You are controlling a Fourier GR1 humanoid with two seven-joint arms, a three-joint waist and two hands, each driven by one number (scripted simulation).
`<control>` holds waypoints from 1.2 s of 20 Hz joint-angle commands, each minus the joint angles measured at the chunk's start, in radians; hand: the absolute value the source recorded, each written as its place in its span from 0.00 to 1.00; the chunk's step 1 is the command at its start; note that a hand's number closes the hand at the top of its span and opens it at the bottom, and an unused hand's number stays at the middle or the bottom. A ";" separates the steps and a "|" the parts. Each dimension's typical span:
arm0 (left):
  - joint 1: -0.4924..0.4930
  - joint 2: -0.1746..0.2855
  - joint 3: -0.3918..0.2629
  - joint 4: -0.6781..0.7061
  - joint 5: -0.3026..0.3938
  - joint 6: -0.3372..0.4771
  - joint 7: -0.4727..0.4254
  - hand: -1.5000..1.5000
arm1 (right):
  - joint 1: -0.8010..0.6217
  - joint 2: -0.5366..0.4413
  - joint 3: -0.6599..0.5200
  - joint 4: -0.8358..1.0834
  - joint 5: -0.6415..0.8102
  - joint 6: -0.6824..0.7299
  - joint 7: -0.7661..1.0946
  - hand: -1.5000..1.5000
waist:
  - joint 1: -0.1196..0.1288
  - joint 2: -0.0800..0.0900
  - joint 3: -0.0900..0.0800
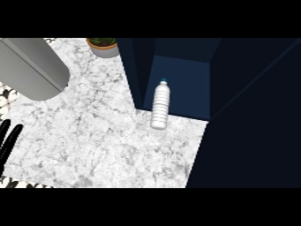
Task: Pick up the bottled water, place it into the cabinet and close the cabinet
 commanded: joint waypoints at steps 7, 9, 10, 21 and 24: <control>-0.007 0.030 0.013 0.013 0.017 -0.047 0.015 0.00 | -0.216 -0.039 0.102 -0.031 0.051 0.097 0.131 0.00 | 0.067 0.008 -0.010; -0.014 0.050 0.028 0.012 0.015 -0.055 0.021 0.00 | -0.246 -0.050 0.085 -0.037 0.043 0.107 0.125 1.00 | 0.075 0.004 -0.010; -0.019 0.043 0.023 0.015 0.024 -0.050 0.025 0.00 | -0.263 -0.052 0.086 -0.036 0.034 0.112 0.131 1.00 | 0.070 0.009 -0.011; -0.022 0.060 0.056 0.040 0.043 -0.074 0.023 0.00 | -0.355 -0.054 0.056 -0.013 0.003 0.118 0.165 1.00 | 0.055 0.007 -0.015; -0.023 0.063 0.056 0.038 0.047 -0.074 0.029 0.00 | -0.366 -0.045 0.036 -0.013 -0.012 0.107 0.163 1.00 | 0.055 0.012 -0.014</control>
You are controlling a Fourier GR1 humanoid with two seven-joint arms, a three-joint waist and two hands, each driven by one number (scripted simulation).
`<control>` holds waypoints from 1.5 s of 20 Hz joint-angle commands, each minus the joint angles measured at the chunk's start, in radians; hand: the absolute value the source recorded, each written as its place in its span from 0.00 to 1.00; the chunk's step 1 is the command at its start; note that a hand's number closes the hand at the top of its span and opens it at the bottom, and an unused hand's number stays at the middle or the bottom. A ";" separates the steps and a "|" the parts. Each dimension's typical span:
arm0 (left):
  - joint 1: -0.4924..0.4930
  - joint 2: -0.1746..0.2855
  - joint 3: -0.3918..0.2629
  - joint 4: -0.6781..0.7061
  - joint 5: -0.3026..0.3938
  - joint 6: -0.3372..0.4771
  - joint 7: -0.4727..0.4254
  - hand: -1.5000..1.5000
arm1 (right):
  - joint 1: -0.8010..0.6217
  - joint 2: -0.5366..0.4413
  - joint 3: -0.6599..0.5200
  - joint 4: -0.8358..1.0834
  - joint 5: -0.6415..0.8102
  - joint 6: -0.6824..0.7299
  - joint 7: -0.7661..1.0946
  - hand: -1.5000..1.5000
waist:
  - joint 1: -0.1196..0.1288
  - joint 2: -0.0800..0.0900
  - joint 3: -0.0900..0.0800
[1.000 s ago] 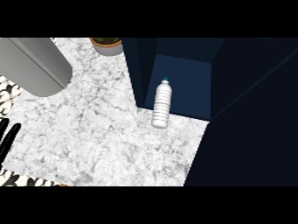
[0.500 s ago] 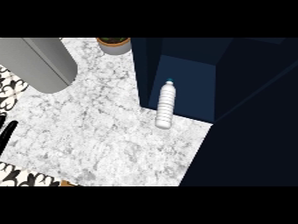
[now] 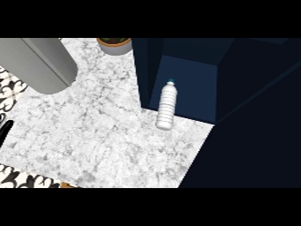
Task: Pick up the bottled water, place it into the cabinet and close the cabinet
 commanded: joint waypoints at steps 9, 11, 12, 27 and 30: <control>-0.015 0.013 0.018 0.011 0.013 -0.029 0.000 0.00 | -0.013 0.083 0.122 0.038 -0.086 -0.015 0.064 1.00 | 0.036 0.043 0.004; -0.023 0.017 0.025 0.005 0.015 -0.031 -0.002 0.00 | -0.002 0.084 0.129 0.044 -0.108 -0.010 0.062 1.00 | 0.047 0.046 0.006; -0.032 0.015 0.018 0.003 0.011 -0.032 -0.001 0.00 | -0.005 0.085 0.124 0.053 -0.119 -0.008 0.061 1.00 | 0.045 0.052 0.007; -0.043 0.031 0.028 0.037 0.029 -0.058 0.015 0.00 | -0.146 0.131 -0.033 0.122 -0.058 -0.065 0.165 1.00 | 0.046 0.043 0.006; -0.055 0.031 0.041 0.046 0.029 -0.051 0.010 0.00 | -0.192 0.137 -0.055 0.138 -0.060 -0.072 0.208 1.00 | 0.041 0.043 0.006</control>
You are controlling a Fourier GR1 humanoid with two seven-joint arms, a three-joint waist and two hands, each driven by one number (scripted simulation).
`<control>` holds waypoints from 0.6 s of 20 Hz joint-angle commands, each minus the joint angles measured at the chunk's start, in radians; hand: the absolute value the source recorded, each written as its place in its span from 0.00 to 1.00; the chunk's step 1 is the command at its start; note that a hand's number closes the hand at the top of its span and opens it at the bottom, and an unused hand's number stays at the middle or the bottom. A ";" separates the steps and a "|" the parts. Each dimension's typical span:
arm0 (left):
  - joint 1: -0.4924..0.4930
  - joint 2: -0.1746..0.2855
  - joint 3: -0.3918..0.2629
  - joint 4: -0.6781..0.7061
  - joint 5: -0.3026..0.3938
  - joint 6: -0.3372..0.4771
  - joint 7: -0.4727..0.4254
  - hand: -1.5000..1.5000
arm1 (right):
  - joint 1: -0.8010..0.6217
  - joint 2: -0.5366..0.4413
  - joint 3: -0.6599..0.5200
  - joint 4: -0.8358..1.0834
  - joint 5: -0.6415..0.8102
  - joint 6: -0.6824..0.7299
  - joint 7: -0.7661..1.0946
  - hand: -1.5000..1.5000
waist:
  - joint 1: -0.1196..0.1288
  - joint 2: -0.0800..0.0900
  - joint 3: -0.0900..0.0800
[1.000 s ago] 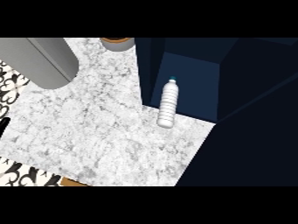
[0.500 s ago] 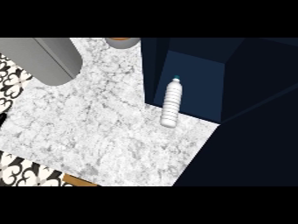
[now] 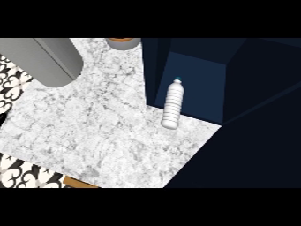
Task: Pick up the bottled water, place it into the cabinet and close the cabinet
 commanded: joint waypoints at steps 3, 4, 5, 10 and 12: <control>-0.003 0.000 0.001 0.020 0.008 -0.011 0.003 0.00 | -0.125 0.085 -0.013 0.140 0.021 -0.086 0.136 1.00 | 0.001 0.006 0.006; 0.001 -0.002 0.000 0.029 0.004 -0.008 0.004 0.00 | -0.148 0.099 -0.020 0.155 0.019 -0.096 0.155 1.00 | -0.004 0.004 0.006; -0.009 0.002 0.009 0.023 0.004 -0.005 0.001 0.00 | -0.172 0.107 -0.022 0.174 0.015 -0.100 0.175 1.00 | -0.005 0.001 0.008; -0.007 0.002 0.006 0.036 0.002 -0.025 -0.001 0.00 | -0.303 0.187 -0.064 0.313 -0.025 -0.137 0.237 1.00 | 0.000 0.000 0.011; -0.013 -0.004 0.005 0.034 0.014 -0.026 -0.001 0.00 | -0.372 0.229 -0.078 0.385 -0.031 -0.156 0.262 1.00 | -0.004 -0.004 0.015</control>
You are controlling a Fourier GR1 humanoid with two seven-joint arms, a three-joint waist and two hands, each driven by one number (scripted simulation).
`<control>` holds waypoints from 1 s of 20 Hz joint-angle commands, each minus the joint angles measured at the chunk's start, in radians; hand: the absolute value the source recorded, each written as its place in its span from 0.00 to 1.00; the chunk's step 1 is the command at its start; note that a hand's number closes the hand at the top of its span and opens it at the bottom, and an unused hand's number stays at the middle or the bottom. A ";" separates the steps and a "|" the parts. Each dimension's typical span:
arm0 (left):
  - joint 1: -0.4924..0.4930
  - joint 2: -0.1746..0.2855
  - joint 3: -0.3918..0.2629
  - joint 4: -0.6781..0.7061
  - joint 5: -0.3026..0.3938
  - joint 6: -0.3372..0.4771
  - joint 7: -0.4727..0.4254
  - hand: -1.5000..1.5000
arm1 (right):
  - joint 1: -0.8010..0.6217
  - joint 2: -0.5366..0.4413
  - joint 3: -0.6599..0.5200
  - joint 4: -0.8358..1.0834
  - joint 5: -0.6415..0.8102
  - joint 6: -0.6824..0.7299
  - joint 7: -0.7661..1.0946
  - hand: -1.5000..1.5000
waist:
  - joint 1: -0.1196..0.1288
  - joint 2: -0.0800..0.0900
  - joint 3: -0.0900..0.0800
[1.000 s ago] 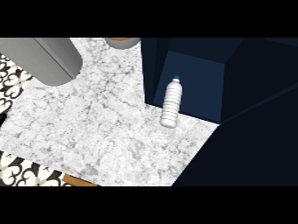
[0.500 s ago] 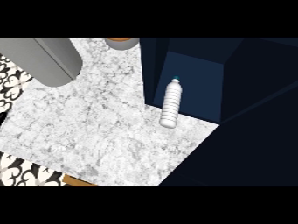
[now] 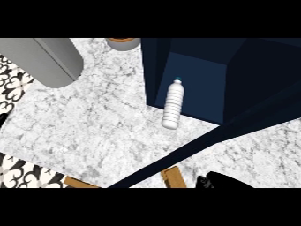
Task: Pick up the bottled water, place it into the cabinet and close the cabinet
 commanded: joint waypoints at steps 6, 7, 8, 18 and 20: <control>-0.002 -0.006 0.019 0.030 0.007 -0.001 -0.009 0.00 | -0.295 0.213 -0.137 0.275 0.076 -0.218 0.140 1.00 | -0.030 -0.016 0.010; -0.001 0.004 0.024 0.039 0.018 -0.004 0.002 0.00 | -0.326 0.235 -0.158 0.322 0.081 -0.245 0.151 1.00 | -0.031 -0.010 0.012; 0.006 0.006 0.023 0.027 0.025 -0.007 0.007 0.00 | -0.356 0.264 -0.173 0.365 0.113 -0.289 0.157 1.00 | -0.034 -0.017 0.014; -0.001 -0.033 0.001 0.048 0.005 -0.010 -0.010 0.00 | -0.773 0.278 -0.327 0.749 0.087 -0.603 0.170 0.00 | -0.052 -0.014 0.018; 0.009 -0.012 0.025 0.048 0.018 -0.024 -0.007 0.00 | -0.801 0.278 -0.354 0.800 0.042 -0.655 0.157 0.00 | -0.050 -0.018 0.021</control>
